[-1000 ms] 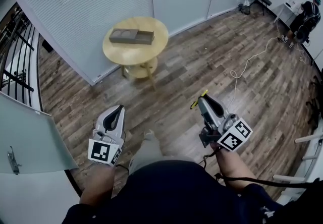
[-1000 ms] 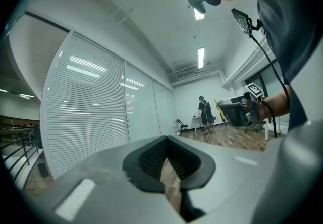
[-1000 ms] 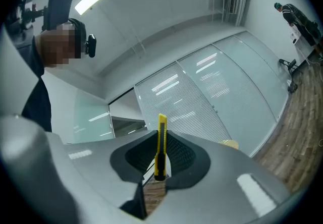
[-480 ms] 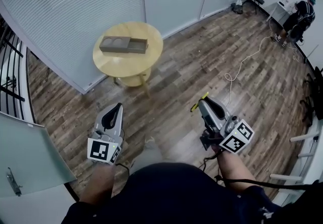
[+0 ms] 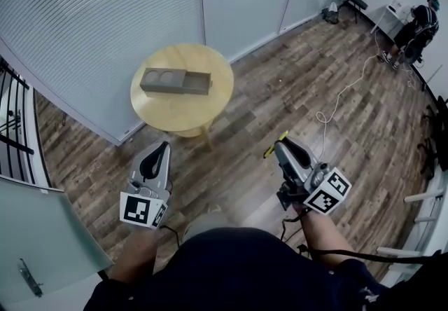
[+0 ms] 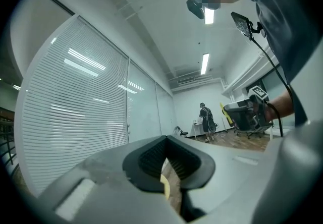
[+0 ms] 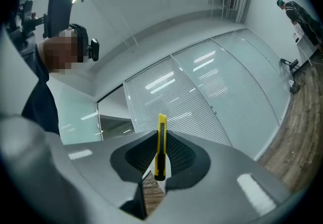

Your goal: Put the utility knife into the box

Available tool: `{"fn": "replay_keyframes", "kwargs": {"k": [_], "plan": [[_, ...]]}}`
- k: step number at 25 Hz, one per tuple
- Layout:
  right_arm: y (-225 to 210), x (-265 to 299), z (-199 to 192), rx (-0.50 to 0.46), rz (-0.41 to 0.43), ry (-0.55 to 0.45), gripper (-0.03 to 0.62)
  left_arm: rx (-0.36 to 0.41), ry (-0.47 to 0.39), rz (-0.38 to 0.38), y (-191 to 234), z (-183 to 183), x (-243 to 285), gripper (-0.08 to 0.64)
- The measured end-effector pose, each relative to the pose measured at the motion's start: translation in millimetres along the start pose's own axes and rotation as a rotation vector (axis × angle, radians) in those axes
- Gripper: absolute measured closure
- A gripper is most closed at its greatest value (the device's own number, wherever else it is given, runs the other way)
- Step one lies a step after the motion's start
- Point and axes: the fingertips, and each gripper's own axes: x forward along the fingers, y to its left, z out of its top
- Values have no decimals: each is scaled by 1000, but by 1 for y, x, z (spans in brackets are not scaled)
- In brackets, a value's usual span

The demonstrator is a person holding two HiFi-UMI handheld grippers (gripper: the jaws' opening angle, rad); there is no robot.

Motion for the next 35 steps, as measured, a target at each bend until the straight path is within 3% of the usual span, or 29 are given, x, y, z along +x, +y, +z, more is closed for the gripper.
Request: {"fn": "replay_keyframes", "kwargs": {"k": [10,15,19,28,32,35], "plan": [[-38,108,-14,-6,-17,12,531,-36,3,-4,107,-29,52,557],[-58,128,-23,21,-50,30,531,-74,-14,-44,120,-31,80,557],[-76,150,-29,38,-43,47,531,-85,1,-30,134,-43,97,557],[-131,250,-34,51,83,126,531,-72,-24,144,205,-29,120,557],[-150,307,-37,56,163,177,531,-96,7,254,252,-46,136,557],[-178,343,-30,65,206,209,531,-119,36,296,270,-59,169,557]]}}
